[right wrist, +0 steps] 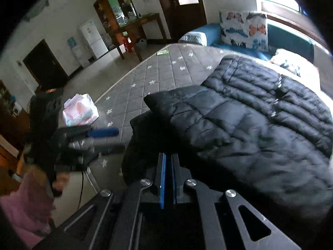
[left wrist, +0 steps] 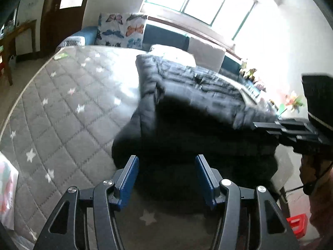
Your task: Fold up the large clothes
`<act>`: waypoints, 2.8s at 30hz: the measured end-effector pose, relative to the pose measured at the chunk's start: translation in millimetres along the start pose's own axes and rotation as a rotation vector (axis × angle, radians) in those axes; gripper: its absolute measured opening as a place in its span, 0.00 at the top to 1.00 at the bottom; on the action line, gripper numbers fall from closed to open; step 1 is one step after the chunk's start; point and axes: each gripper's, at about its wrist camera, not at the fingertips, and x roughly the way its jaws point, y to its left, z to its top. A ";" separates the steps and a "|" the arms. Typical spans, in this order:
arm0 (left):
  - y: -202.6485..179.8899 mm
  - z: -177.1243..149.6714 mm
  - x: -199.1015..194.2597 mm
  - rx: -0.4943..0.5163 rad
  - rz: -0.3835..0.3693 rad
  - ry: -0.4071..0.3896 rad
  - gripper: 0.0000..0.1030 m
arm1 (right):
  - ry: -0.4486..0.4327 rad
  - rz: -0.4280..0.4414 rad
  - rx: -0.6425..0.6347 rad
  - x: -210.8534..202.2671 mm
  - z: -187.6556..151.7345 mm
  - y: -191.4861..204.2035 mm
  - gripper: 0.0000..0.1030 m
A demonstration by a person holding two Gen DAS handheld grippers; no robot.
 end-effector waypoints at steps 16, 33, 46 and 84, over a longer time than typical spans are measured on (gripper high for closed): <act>-0.3 94.6 65.8 -0.115 -0.041 0.033 0.50 | -0.132 -0.233 0.424 -111.9 -45.3 -164.7 0.45; 2.9 59.4 43.9 -0.120 0.070 -0.026 0.92 | -0.050 -0.195 0.437 -46.2 -127.3 -186.8 0.45; -2.5 59.0 27.5 -0.074 0.080 -0.013 0.88 | -0.137 -0.247 0.355 -77.8 -110.8 -164.3 0.45; -128.9 59.4 157.5 0.221 -0.148 0.197 0.64 | -0.027 -0.285 0.159 24.7 -64.7 -107.9 0.27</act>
